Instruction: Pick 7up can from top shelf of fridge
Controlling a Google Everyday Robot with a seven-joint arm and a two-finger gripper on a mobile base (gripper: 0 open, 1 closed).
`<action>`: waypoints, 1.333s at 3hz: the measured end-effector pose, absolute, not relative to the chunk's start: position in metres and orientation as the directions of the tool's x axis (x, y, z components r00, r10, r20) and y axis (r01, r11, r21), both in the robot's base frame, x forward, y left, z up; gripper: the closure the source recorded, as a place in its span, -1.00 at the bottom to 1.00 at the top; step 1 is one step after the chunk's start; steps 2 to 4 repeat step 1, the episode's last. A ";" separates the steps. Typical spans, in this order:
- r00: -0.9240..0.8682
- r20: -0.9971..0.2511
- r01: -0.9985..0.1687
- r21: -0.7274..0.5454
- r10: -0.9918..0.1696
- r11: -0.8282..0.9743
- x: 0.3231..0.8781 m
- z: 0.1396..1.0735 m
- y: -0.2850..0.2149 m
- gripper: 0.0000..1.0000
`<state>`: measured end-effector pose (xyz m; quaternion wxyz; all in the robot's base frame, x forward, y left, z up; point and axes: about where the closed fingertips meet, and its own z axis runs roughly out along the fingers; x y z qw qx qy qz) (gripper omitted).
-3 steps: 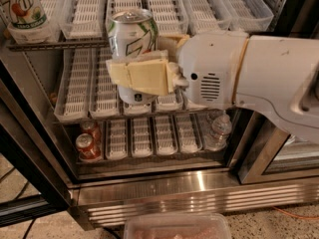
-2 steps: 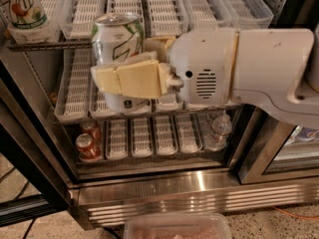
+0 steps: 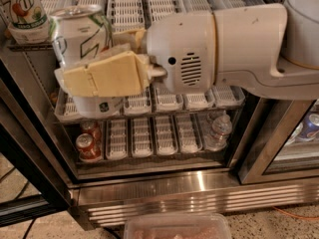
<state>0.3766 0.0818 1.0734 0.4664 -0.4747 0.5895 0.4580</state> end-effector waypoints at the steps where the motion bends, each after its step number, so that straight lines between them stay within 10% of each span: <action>1: -0.113 -0.985 -0.988 0.097 -0.133 0.124 0.375 1.074 0.082 1.00; 4: -0.113 -0.985 -0.988 0.097 -0.133 0.124 0.375 1.074 0.082 1.00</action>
Offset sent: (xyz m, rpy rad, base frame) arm 0.0000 0.0000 0.0000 0.0000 0.0000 0.0000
